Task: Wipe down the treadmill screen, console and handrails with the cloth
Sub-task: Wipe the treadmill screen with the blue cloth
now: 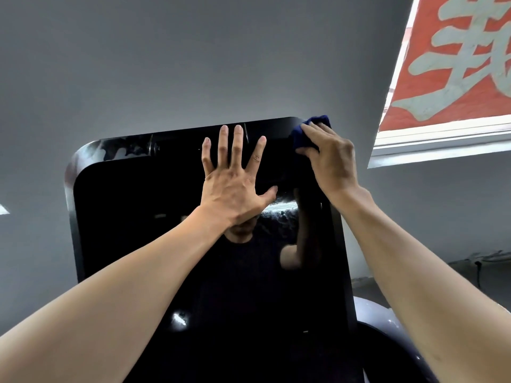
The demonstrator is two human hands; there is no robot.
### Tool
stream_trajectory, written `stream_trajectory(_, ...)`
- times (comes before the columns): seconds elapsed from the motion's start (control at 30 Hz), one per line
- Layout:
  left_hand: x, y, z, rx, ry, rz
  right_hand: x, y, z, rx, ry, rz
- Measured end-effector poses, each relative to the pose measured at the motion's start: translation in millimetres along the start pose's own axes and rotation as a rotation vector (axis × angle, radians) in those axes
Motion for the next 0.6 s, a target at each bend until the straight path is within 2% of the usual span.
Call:
stream_trajectory(0.1, -0.4, 2.9, 1.2, 0.005, -0.005, -0.003, 2.7, 2.0, -3.4, -0.079, -0.018, 0.067)
stream_trajectory(0.2, -1.6, 15.1, 13.0, 0.048, -0.049, -0.041, 14.1, 9.2, -9.6, -0.068, -0.033, 0.065)
stream_trajectory(0.27, 1.9, 21.9, 27.1, 0.067, -0.061, -0.065, 2.4, 2.2, 6.0, -0.043, 0.044, 0.071)
stream_trajectory(0.4, 13.8, 18.8, 28.6, -0.022, -0.002, -0.053, -17.0, -37.7, 60.3, -0.166, 0.256, 0.308)
stream_trajectory(0.47, 15.1, 14.6, 24.8, -0.033, 0.034, -0.042, -11.5, -42.5, 60.8, -0.156, 0.322, 0.366)
stream_trajectory(0.6, 14.9, 12.7, 30.1, -0.017, -0.003, -0.033, -11.2, -8.0, 7.6, -0.053, 0.197, 0.230)
Point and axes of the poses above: each hand's wrist, its own x-axis away from the middle knuckle, its own y-axis out of the back of the hand, z = x × y, the point moved 6 cm from there along -x, towards the middle knuckle, and after that the axes turned 15 degrees about -z, right-handed, at the moved point
